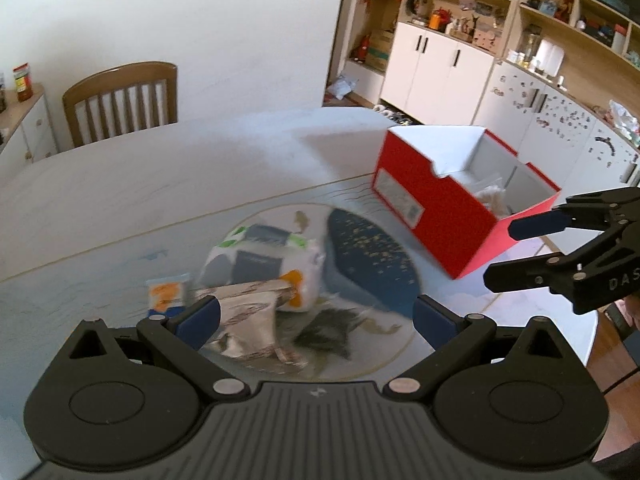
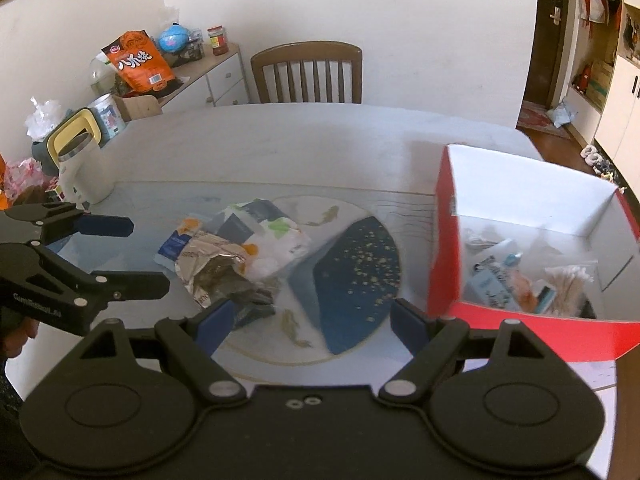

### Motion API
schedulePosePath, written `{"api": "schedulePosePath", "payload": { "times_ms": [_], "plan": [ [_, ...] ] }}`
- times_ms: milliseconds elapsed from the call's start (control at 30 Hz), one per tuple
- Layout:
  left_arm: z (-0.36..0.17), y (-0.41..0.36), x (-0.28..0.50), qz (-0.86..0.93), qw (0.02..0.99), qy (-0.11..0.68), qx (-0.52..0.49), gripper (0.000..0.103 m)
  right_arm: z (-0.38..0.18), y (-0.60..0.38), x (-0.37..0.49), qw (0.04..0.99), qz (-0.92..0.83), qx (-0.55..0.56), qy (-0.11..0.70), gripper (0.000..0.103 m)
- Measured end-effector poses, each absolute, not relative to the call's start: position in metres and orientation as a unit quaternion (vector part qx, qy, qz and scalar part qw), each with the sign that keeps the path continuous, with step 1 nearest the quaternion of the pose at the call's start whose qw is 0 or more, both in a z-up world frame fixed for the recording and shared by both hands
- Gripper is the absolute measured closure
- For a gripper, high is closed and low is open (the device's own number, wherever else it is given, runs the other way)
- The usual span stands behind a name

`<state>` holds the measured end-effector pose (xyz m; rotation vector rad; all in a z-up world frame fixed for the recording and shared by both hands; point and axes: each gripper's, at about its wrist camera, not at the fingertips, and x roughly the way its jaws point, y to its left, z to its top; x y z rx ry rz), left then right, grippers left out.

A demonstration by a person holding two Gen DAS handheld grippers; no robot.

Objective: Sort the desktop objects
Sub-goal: 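Move both tools over the table toward the silver snack bag and dark bag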

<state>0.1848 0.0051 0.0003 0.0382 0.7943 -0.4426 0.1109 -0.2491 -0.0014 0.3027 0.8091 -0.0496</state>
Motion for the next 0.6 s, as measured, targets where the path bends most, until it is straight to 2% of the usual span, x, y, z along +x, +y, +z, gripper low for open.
{"api": "schedulePosePath", "payload": {
  "times_ms": [600],
  "plan": [
    [-0.038, 0.034, 0.212, -0.203, 0.888, 0.413, 0.014, 0.001, -0.032, -0.202, 0.151, 0.897, 0.000, 0.131, 0.422, 0.021]
  ]
}}
